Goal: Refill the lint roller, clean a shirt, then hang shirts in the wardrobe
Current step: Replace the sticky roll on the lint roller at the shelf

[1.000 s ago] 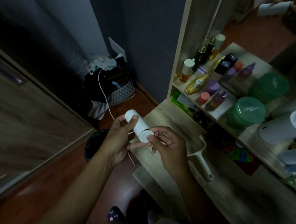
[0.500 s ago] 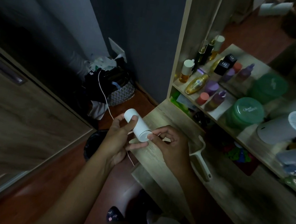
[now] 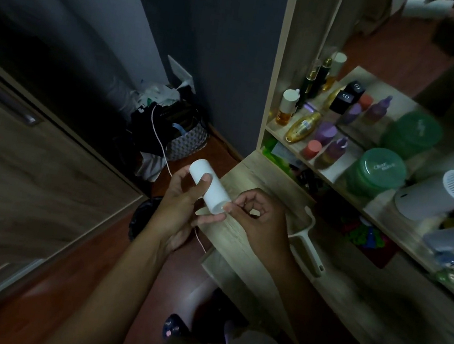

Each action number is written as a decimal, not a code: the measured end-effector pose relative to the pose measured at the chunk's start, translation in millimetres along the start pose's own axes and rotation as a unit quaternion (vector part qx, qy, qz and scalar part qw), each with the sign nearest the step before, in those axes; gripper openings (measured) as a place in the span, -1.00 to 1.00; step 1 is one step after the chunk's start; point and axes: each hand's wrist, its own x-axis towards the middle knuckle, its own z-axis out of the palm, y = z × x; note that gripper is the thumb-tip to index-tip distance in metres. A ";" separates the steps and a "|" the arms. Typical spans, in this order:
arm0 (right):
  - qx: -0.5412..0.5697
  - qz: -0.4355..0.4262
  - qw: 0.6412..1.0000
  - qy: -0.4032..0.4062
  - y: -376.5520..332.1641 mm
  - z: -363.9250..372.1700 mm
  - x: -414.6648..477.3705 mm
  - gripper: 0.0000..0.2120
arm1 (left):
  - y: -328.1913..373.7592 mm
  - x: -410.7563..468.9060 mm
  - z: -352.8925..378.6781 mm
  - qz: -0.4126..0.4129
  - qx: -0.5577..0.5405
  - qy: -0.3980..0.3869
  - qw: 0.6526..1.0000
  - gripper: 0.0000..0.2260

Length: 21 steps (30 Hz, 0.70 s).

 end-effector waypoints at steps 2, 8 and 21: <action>-0.010 0.003 1.000 0.001 0.0 -0.7 -0.1 -0.83 | 1.3 -0.5 0.4 0.002 -0.001 -0.010 1.000 -0.55; -0.034 0.007 0.999 0.003 3.9 -6.6 -3.9 -0.82 | 3.4 -1.8 5.4 -0.002 -0.008 -0.056 0.998 -0.51; -0.077 0.096 0.989 0.078 37.0 -28.3 -5.3 -0.89 | -3.7 1.0 10.4 0.030 0.020 -0.029 0.999 -0.47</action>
